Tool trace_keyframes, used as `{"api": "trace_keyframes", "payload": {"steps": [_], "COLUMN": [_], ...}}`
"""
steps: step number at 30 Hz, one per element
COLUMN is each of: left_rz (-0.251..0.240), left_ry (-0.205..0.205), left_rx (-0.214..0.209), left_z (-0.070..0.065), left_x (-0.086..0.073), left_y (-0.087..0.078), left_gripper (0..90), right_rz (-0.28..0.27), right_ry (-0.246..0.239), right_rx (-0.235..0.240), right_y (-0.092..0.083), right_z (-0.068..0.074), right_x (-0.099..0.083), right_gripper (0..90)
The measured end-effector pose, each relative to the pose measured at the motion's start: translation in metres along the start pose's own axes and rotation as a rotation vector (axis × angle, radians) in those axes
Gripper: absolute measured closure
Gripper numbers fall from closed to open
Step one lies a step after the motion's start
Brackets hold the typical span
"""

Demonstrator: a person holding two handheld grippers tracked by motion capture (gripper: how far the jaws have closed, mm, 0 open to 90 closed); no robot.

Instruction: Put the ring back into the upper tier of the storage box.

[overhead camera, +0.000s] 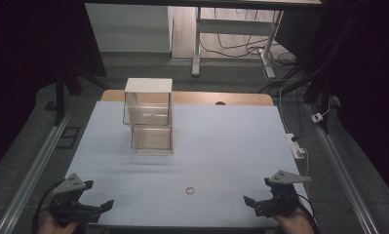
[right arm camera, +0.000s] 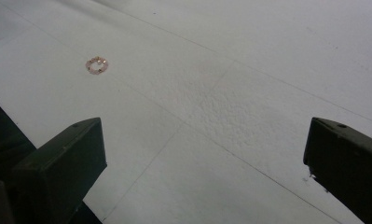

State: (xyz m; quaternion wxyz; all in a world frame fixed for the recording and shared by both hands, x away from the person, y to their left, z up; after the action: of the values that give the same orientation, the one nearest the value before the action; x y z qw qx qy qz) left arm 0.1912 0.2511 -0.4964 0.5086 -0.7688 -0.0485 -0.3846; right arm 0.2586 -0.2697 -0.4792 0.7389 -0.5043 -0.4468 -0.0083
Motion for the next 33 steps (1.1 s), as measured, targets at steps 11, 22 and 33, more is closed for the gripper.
{"api": "trace_keyframes", "payload": {"steps": [11, 22, 33], "left_rz": [0.002, 0.005, 0.007], "left_ry": [-0.004, -0.007, -0.007], "left_rx": [-0.017, -0.023, -0.028], "left_z": [0.001, 0.001, 0.001], "left_x": [0.0, 0.0, 0.0], "left_y": [0.0, 0.0, 0.0], "left_gripper": [0.2, 0.2, 0.2], "right_rz": [0.003, -0.038, -0.033], "right_ry": [-0.007, -0.06, -0.094], "right_rx": [0.028, 0.075, 0.114], "right_y": [0.001, 0.006, 0.018], "right_z": [0.003, 0.012, 0.021], "right_x": [0.002, 0.012, 0.022], "right_gripper": [0.0, 0.0, 0.0]}}
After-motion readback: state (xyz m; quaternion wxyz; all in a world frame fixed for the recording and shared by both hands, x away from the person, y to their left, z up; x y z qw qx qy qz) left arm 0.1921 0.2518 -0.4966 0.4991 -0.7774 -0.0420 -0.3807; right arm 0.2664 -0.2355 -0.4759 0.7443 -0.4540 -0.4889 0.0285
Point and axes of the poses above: each handheld gripper's, and its own axes: y roughly forward along the jaws, x roughly out of its top, z roughly to its left, the point moved 3 cm from there along y, roughly forward along the jaws, and after that the axes turned 5 degrees about z, right-handed, at the moved point
